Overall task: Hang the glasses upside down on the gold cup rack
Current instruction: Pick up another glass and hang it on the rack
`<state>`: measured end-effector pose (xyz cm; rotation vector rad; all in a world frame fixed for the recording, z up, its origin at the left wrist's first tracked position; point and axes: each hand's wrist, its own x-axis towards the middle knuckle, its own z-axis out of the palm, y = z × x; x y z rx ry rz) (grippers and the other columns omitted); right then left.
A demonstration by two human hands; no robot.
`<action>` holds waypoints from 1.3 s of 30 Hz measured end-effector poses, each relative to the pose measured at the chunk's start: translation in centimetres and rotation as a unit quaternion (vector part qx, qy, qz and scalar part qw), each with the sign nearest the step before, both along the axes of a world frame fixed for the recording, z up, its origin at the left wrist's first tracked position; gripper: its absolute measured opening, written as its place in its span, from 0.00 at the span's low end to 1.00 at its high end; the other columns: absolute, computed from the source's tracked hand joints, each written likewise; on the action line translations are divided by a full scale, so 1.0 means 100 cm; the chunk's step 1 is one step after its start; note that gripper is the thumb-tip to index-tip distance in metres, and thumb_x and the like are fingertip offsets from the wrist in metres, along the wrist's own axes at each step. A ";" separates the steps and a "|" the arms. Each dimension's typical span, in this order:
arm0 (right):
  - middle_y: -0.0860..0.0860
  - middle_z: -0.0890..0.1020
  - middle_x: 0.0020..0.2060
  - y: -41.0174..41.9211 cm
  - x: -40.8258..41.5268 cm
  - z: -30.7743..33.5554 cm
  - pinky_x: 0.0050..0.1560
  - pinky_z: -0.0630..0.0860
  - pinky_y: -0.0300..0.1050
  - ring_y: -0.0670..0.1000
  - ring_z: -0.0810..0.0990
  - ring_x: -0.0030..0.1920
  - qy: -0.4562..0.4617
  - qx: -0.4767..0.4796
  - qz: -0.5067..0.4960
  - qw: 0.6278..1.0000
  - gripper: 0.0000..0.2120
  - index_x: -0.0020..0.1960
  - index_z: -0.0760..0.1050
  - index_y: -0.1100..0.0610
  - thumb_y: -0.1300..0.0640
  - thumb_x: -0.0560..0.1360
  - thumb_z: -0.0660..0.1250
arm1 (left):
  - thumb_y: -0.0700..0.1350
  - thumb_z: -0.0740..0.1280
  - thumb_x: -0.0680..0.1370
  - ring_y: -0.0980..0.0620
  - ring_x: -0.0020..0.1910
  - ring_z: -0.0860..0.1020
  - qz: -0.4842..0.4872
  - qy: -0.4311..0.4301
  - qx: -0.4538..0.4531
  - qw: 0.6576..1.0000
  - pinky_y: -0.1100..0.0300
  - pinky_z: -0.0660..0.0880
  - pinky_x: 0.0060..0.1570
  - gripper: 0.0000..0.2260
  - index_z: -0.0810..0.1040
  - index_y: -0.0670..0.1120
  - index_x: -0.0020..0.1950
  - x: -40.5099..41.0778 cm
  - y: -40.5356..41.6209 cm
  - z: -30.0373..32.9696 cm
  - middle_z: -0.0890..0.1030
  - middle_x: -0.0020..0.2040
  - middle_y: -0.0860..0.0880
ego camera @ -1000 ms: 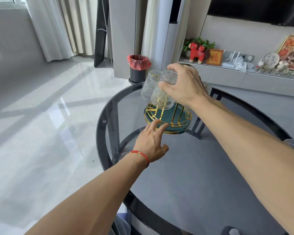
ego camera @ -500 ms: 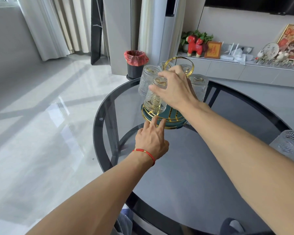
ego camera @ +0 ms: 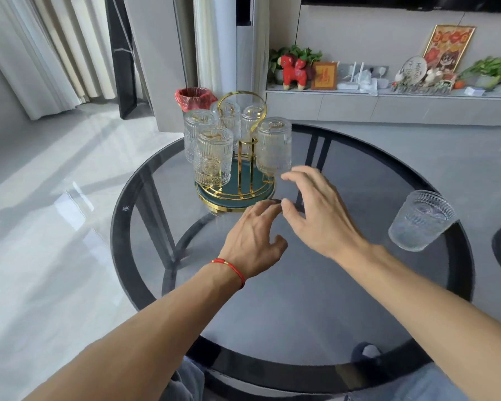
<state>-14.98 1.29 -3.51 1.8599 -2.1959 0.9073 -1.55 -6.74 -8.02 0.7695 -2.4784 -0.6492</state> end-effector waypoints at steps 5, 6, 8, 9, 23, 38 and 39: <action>0.55 0.83 0.57 0.069 -0.049 -0.023 0.63 0.75 0.57 0.59 0.81 0.59 -0.010 -0.059 -0.065 0.996 0.12 0.57 0.82 0.60 0.65 0.74 0.69 | 0.43 0.70 0.73 0.53 0.69 0.73 -0.024 0.052 0.088 0.994 0.53 0.72 0.70 0.26 0.77 0.50 0.71 -0.018 0.018 0.010 0.76 0.72 0.51; 0.55 0.83 0.56 0.076 -0.059 -0.022 0.63 0.74 0.58 0.59 0.80 0.59 -0.005 -0.090 -0.093 0.992 0.12 0.55 0.83 0.60 0.65 0.73 0.69 | 0.44 0.70 0.72 0.53 0.69 0.73 -0.020 0.055 0.104 0.993 0.53 0.73 0.69 0.26 0.77 0.51 0.71 -0.019 0.019 0.011 0.77 0.72 0.52; 0.59 0.80 0.61 0.086 -0.079 -0.020 0.67 0.71 0.60 0.64 0.77 0.64 0.013 -0.127 -0.182 0.975 0.15 0.59 0.82 0.60 0.63 0.72 0.70 | 0.47 0.68 0.72 0.53 0.69 0.73 -0.016 0.055 0.125 0.990 0.50 0.74 0.69 0.27 0.76 0.52 0.72 -0.020 0.023 0.014 0.76 0.72 0.52; 0.61 0.76 0.67 0.089 -0.088 -0.020 0.69 0.68 0.62 0.67 0.73 0.68 0.006 -0.120 -0.240 0.963 0.21 0.65 0.79 0.60 0.61 0.72 0.72 | 0.48 0.67 0.71 0.52 0.69 0.73 -0.016 0.053 0.133 0.990 0.49 0.75 0.68 0.27 0.76 0.53 0.72 -0.020 0.025 0.014 0.76 0.72 0.52; 0.43 0.78 0.59 0.092 -0.121 -0.040 0.48 0.72 0.38 0.48 0.78 0.58 -0.358 -0.071 -0.256 0.895 0.39 0.66 0.69 0.42 0.38 0.59 0.79 | 0.43 0.73 0.77 0.53 0.63 0.80 -0.025 0.096 0.253 0.963 0.53 0.81 0.60 0.21 0.76 0.51 0.71 -0.030 0.049 0.007 0.80 0.66 0.50; 0.56 0.85 0.65 0.051 -0.050 -0.013 0.65 0.79 0.62 0.62 0.83 0.65 -0.608 0.077 0.094 0.784 0.25 0.72 0.75 0.53 0.43 0.79 0.70 | 0.41 0.77 0.70 0.34 0.62 0.81 0.009 0.318 0.577 0.752 0.44 0.85 0.46 0.32 0.70 0.42 0.71 -0.012 0.022 0.042 0.79 0.66 0.33; 0.57 0.85 0.65 0.048 -0.046 -0.012 0.62 0.81 0.62 0.63 0.83 0.65 -0.614 0.066 0.097 0.781 0.24 0.72 0.76 0.55 0.46 0.80 0.70 | 0.40 0.76 0.71 0.34 0.63 0.81 -0.007 0.320 0.586 0.745 0.43 0.84 0.48 0.31 0.70 0.42 0.73 -0.010 0.016 0.042 0.79 0.66 0.34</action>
